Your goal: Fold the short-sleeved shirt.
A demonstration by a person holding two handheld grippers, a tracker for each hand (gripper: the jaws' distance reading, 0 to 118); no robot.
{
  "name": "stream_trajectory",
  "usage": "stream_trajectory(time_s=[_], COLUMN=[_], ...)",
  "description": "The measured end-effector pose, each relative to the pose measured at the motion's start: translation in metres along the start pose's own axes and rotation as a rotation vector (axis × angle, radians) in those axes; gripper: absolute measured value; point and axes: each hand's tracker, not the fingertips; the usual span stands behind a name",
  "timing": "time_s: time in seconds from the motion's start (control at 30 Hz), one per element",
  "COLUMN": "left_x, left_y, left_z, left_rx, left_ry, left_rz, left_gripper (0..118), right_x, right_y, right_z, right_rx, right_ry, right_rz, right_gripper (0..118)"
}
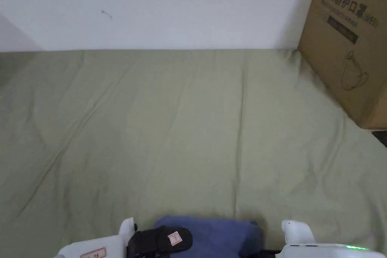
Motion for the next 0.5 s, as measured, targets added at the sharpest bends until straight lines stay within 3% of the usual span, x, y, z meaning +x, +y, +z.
stream_trajectory(time_s=[0.03, 0.07, 0.1, 0.13, 0.2, 0.23, 0.37, 0.5], left_x=[-0.004, -0.011, -0.017, -0.003, 0.03, 0.048, 0.135, 0.191], left_y=[0.0, 0.0, -0.003, -0.004, -0.004, -0.006, -0.014, -0.004], left_z=[0.004, 0.008, 0.007, 0.006, -0.006, -0.007, 0.024, 0.097], left_rx=[0.036, 0.074, 0.062, 0.071, 0.042, 0.069, 0.168, 0.175], left_ry=[0.066, 0.227, 0.337, 0.177, 0.416, 0.436, 0.579, 0.861], left_rz=[0.006, 0.033, 0.052, 0.047, -0.029, -0.035, -0.277, -0.426], left_gripper=[23, 15, 15, 15, 16, 16, 16, 16], right_x=[-0.001, 0.0, 0.002, 0.002, -0.003, -0.008, -0.035, -0.048], right_y=[-0.001, -0.002, -0.004, -0.005, -0.004, -0.003, 0.0, -0.003], right_z=[0.0, 0.001, 0.001, 0.001, 0.006, 0.014, 0.065, 0.105], right_rx=[0.002, 0.007, 0.017, 0.022, 0.028, 0.05, 0.249, 0.337], right_ry=[0.0, 0.003, 0.021, 0.02, 0.011, 0.009, 0.0, 0.039], right_rz=[0.0, -0.003, -0.012, -0.021, -0.033, -0.039, 0.044, 0.028], right_gripper=[0, 0, 0, 0, 0, 0, 0, 0])
